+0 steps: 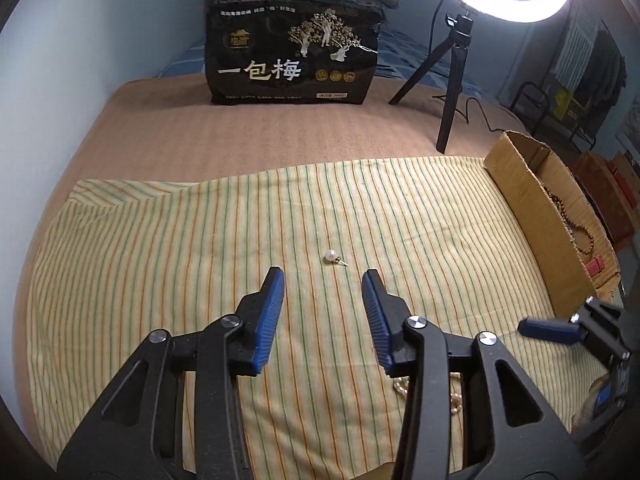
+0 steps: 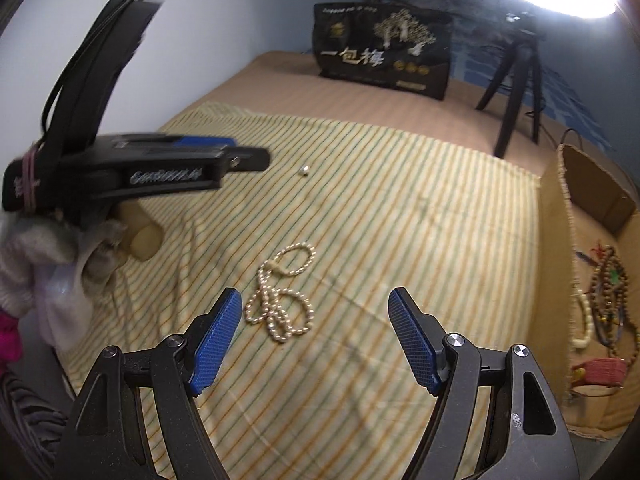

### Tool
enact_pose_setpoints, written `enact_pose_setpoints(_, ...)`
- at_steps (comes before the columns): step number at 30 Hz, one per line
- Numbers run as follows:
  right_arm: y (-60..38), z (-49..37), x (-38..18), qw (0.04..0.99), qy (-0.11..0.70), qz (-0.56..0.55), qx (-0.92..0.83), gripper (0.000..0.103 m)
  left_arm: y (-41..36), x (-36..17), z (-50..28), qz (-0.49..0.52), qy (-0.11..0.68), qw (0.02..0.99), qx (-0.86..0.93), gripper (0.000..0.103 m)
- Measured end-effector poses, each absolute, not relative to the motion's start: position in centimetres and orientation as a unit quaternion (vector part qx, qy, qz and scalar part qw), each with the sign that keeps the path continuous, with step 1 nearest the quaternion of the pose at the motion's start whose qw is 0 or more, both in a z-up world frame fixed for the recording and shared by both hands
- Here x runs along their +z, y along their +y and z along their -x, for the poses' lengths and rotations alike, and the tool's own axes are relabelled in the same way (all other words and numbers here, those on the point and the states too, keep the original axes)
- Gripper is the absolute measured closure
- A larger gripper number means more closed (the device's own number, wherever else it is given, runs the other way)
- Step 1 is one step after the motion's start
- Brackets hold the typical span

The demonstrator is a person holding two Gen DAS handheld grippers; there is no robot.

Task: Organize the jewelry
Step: 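Close the left tool on the pearl earring while the right tool grasps the pearl necklace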

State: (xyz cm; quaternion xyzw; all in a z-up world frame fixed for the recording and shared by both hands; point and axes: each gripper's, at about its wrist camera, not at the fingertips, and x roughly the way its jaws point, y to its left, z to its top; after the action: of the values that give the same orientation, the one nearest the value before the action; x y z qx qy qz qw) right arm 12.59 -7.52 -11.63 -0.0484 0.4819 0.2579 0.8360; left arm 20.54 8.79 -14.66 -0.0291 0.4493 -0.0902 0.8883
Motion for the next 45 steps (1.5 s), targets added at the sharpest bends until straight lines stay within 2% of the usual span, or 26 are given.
enact_pose_setpoints(14, -3.9, -12.3, -14.9, 0.826, 0.49, 0.11, 0.257, 0.028, 8.7, -17.2, -21.8, 0.015, 0.454, 0.884, -0.108, 0.062)
enact_pose_setpoints(17, -3.9, -12.7, -15.5, 0.826, 0.493, 0.12, 0.244, 0.034, 8.4, -17.7, -22.2, 0.009, 0.456, 0.883, -0.112, 0.062)
enact_pose_setpoints(19, -3.9, -13.1, -15.6, 0.828, 0.49, 0.125, 0.241, 0.036, 8.2, -18.0, -22.4, 0.004, 0.456, 0.882, -0.116, 0.067)
enact_pose_setpoints(23, -3.9, -13.4, -15.5, 0.831, 0.484, 0.134, 0.24, 0.045, 7.7, -18.5, -22.9, 0.003, 0.458, 0.88, -0.123, 0.068)
enact_pose_setpoints(25, -4.0, -13.9, -15.6, 0.832, 0.482, 0.133, 0.24, 0.048, 7.3, -18.7, -23.2, 0.001, 0.458, 0.88, -0.125, 0.074)
enact_pose_setpoints(29, -4.4, -14.4, -15.5, 0.833, 0.481, 0.124, 0.242, 0.055, 7.0, -19.1, -23.7, 0.001, 0.46, 0.879, -0.126, 0.075)
enact_pose_setpoints(32, -4.6, -14.7, -15.5, 0.834, 0.481, 0.116, 0.245, 0.056, 6.9, -19.2, -23.9, 0.002, 0.458, 0.88, -0.129, 0.077)
enact_pose_setpoints(34, -4.6, -14.8, -15.5, 0.834, 0.48, 0.116, 0.245, 0.056, 6.8, -19.4, -24.0, 0.002, 0.458, 0.88, -0.13, 0.084)
enact_pose_setpoints(37, -4.5, -14.8, -15.5, 0.835, 0.477, 0.119, 0.245, 0.056, 6.8, -19.5, -24.0, 0.001, 0.457, 0.879, -0.132, 0.086)
enact_pose_setpoints(39, -4.4, -14.8, -15.5, 0.832, 0.482, 0.118, 0.25, 0.061, 6.8, -19.5, -24.0, 0.001, 0.456, 0.88, -0.132, 0.087)
enact_pose_setpoints(44, -4.4, -15.0, -15.3, 0.83, 0.482, 0.117, 0.256, 0.09, 6.8, -19.6, -24.0, 0.002, 0.456, 0.88, -0.131, 0.087)
enact_pose_setpoints(45, -4.4, -15.0, -15.3, 0.828, 0.485, 0.114, 0.257, 0.092, 6.7, -19.6, -24.0, 0.002, 0.455, 0.881, -0.13, 0.087)
